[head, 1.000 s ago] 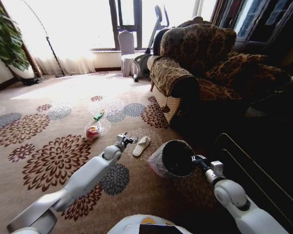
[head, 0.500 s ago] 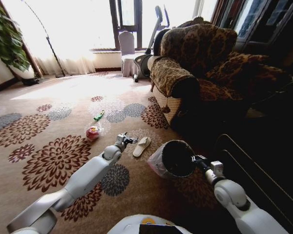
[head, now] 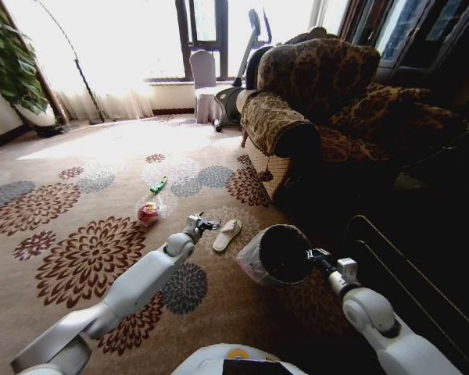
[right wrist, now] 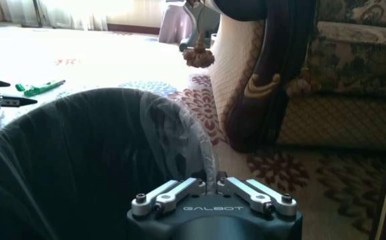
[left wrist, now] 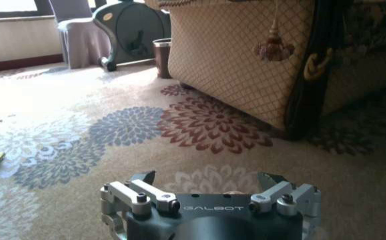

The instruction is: Pick up the trash from the ground and place it into the trash bin.

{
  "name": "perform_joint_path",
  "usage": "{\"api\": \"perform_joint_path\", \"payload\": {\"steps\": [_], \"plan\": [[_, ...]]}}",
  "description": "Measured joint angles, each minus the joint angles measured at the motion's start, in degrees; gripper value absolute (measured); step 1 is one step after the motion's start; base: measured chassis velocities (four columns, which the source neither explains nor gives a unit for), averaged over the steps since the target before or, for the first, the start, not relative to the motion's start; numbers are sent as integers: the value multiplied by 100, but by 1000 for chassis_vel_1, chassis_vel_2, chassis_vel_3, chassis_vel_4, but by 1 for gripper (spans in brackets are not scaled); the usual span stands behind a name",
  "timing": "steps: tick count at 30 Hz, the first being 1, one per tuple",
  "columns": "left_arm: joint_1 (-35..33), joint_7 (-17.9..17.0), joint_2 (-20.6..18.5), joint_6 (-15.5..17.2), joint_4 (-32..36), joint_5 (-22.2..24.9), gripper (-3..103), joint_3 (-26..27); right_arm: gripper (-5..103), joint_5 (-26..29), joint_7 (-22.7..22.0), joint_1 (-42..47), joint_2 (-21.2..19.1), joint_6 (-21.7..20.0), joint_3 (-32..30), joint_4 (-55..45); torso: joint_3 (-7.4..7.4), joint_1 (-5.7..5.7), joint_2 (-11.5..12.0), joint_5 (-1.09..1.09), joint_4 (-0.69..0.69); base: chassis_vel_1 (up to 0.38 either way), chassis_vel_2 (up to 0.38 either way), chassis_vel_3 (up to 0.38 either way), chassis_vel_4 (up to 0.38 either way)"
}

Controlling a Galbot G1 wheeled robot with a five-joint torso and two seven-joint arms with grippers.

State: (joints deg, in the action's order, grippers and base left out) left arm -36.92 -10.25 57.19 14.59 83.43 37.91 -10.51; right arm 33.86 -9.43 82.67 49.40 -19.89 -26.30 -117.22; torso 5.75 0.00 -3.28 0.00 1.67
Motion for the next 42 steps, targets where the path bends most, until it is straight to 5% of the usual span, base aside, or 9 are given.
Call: {"api": "perform_joint_path", "payload": {"steps": [10,15,18,42], "plan": [[-9,-31,5,0,20,-19,100,6,2,1,-126,2,22,-10,0,-35,1,0,0,0,2,0,0,0,0],[-486,-555,141,177,437,-350,100,62,2,-45,-648,37,152,-71,-53,-362,1,0,0,9,-1,0,0,0,0],[-548,-563,135,185,529,-334,100,83,2,12,-663,49,159,-77,-59,-381,0,0,0,-7,2,0,0,0,0],[-506,-334,126,81,192,-304,100,129,2,96,-580,27,115,-109,-82,-367,0,0,0,-1,0,0,0,0,0]]}}
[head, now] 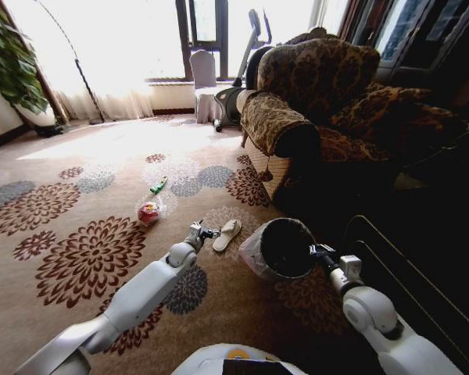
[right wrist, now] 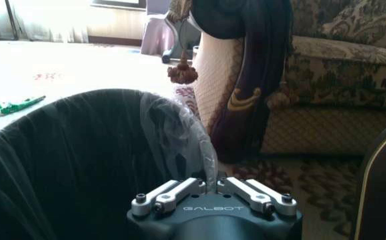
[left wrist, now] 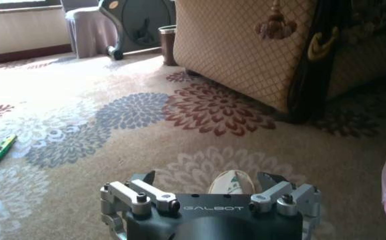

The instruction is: Pick up the trash from the ground and place it into the trash bin.

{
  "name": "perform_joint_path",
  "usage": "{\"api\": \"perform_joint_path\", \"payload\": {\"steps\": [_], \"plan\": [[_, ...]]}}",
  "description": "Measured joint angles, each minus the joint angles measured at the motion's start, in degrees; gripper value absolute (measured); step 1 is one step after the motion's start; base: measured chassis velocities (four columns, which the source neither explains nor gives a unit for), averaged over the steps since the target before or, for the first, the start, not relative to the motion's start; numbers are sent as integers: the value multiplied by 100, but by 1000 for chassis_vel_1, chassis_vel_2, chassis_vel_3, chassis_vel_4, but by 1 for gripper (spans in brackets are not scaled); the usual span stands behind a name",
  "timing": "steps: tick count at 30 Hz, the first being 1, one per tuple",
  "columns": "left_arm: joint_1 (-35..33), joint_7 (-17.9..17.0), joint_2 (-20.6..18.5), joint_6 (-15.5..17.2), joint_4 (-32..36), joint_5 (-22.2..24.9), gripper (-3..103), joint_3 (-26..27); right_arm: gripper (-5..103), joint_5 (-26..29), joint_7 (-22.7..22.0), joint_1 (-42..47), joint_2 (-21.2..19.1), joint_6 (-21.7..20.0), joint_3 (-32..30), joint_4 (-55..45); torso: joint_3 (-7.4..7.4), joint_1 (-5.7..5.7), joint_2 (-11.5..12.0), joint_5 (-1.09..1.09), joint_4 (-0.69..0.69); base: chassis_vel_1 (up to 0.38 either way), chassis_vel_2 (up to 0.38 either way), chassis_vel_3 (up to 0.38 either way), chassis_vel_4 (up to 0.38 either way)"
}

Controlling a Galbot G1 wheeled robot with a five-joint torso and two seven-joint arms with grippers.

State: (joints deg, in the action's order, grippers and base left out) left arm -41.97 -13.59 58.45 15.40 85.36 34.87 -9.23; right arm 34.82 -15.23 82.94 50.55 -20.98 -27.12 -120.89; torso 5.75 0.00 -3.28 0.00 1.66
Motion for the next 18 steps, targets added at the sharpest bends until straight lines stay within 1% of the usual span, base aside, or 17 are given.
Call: {"api": "perform_joint_path", "payload": {"steps": [11,18], "plan": [[15,0,21,8,-13,2,100,-17,2,20,64,-8,-15,24,13,27,0,0,0,0,0,0,0,0,0],[-7,19,-7,9,-5,-2,100,-19,2,20,99,-7,14,38,27,32,-1,0,0,1,1,-51,49,60,-63]]}}
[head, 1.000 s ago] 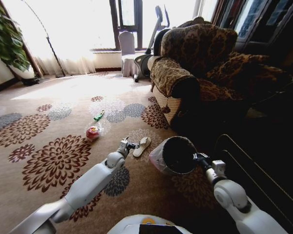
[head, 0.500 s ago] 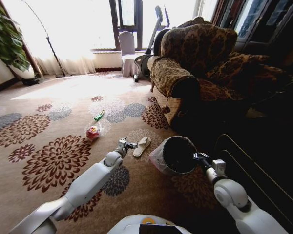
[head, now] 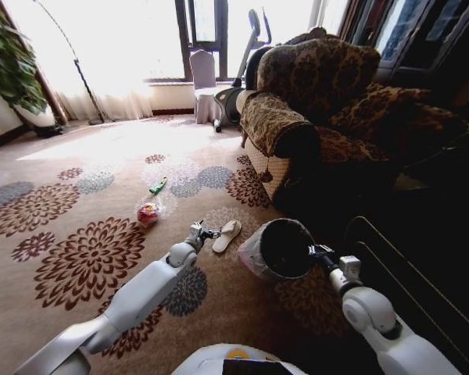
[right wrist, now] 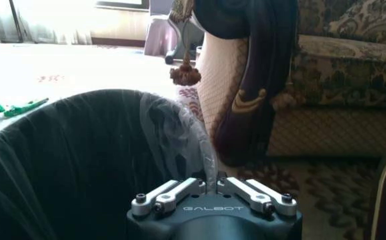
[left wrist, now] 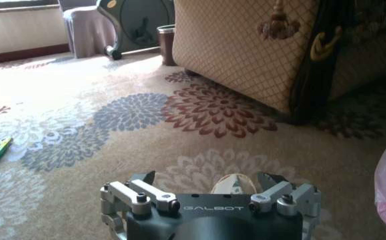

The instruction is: Pick up the trash from the ground and place it into the trash bin.

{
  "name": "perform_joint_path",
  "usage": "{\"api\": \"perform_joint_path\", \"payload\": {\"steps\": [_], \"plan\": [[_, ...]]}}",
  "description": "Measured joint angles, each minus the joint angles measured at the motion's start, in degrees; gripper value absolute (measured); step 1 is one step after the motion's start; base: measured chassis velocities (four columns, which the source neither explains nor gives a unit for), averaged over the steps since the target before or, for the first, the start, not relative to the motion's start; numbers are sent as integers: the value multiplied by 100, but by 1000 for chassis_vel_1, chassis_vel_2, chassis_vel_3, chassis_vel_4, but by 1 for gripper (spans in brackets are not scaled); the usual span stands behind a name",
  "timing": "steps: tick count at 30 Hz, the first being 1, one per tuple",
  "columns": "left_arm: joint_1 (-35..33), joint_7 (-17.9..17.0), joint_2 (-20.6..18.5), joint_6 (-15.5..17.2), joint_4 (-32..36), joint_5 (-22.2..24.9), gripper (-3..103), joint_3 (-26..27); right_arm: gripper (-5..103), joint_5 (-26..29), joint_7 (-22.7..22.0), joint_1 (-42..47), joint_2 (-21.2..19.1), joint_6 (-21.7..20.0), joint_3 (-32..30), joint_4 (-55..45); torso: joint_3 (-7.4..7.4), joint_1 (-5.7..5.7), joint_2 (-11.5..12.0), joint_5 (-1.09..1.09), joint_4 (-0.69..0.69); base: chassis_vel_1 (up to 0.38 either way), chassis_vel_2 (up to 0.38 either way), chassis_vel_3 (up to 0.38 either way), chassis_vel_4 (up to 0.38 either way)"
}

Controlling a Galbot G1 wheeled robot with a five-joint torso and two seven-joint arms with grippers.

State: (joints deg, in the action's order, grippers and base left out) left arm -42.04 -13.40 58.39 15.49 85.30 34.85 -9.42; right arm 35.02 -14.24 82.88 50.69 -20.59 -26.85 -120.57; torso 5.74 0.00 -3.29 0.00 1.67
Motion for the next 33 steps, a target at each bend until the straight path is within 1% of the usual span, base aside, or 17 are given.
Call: {"api": "perform_joint_path", "payload": {"steps": [7,12,13,14,17,18,19,20,21,23,27,28,31,33], "plan": [[-16,45,-13,-2,-16,-7,100,-3,2,-17,26,27,53,8,11,4,1,0,0,0,-1,-153,163,171,-173],[-34,52,-1,-18,-29,-15,100,-12,2,-19,27,47,55,11,8,-19,0,0,0,-3,1,-220,224,219,-227],[-41,52,4,-28,-31,-18,100,-17,2,-19,26,55,57,13,6,-28,1,0,0,4,-1,-245,228,241,-235],[-44,53,4,-30,-31,-18,100,-18,2,-20,25,56,57,13,4,-28,1,0,0,5,-2,-245,228,214,-235],[-44,53,4,-33,-32,-19,100,-18,2,-21,25,58,58,13,4,-29,1,-1,0,-5,-1,-210,215,211,-202],[-45,53,4,-34,-32,-20,100,-19,2,-21,25,58,58,13,4,-31,1,0,0,-4,0,-239,205,195,-190],[-46,54,4,-35,-33,-20,100,-20,2,-21,24,58,58,15,3,-32,1,0,0,3,-1,-213,196,195,-168],[-46,54,4,-35,-33,-21,100,-20,2,-22,24,58,58,15,2,-32,1,0,0,4,-1,-213,196,191,-168],[-46,54,4,-35,-33,-21,100,-20,2,-22,24,58,58,15,2,-32,1,0,0,4,-1,-213,196,191,-168],[-47,54,4,-36,-34,-21,100,-21,2,-23,23,60,58,16,1,-33,1,0,0,-3,-1,-207,224,177,-210],[-48,54,4,-37,-34,-22,100,-21,2,-24,22,59,58,17,-1,-35,1,0,0,1,0,-197,216,207,-203],[-48,54,4,-38,-34,-22,100,-21,2,-25,22,59,58,18,0,-36,1,0,0,-1,2,-204,206,178,-200],[-48,54,4,-38,-34,-22,100,-21,2,-25,22,58,58,18,0,-36,2,-1,1,-1,2,-167,186,167,-160],[-48,54,5,-38,-34,-22,100,-21,2,-26,19,57,57,18,-2,-36,2,-1,1,1,-2,-115,134,113,-125]]}}
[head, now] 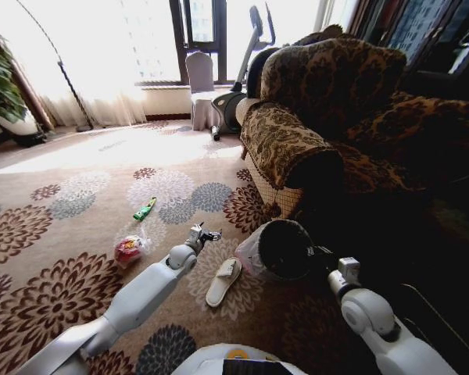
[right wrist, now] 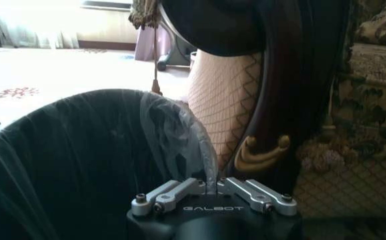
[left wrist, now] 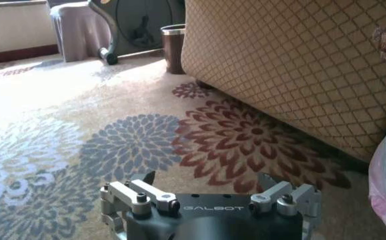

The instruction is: Pick up the trash from the ground and place it into the trash bin.

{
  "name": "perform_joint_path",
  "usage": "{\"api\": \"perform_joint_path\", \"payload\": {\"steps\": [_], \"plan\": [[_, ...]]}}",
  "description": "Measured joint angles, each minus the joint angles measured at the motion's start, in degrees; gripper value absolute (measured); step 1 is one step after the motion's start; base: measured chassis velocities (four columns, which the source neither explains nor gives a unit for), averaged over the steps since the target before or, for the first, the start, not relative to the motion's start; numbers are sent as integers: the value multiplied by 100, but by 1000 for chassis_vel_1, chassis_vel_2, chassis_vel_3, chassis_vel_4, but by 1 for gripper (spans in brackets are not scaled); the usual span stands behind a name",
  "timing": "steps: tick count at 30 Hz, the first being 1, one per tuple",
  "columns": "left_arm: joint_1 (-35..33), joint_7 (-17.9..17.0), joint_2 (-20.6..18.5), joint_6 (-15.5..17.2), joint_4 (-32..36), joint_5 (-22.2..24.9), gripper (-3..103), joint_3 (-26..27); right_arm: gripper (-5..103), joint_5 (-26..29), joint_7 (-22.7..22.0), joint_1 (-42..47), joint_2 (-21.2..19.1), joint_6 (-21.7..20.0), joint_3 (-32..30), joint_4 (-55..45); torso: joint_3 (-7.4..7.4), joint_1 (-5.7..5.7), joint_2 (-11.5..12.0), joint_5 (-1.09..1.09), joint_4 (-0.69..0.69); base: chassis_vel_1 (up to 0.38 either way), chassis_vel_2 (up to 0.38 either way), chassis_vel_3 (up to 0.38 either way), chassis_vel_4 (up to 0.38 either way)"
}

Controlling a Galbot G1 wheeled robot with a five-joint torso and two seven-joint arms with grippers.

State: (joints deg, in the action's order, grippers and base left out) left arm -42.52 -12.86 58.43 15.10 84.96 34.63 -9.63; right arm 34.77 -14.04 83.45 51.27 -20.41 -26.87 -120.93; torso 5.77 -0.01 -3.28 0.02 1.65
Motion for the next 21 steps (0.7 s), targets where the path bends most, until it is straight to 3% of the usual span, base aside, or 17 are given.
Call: {"api": "perform_joint_path", "payload": {"steps": [21], "plan": [[0,-2,0,1,1,0,100,0,2,1,0,1,0,0,1,-5,-2,1,0,-2,1,-6,8,3,-7]]}}
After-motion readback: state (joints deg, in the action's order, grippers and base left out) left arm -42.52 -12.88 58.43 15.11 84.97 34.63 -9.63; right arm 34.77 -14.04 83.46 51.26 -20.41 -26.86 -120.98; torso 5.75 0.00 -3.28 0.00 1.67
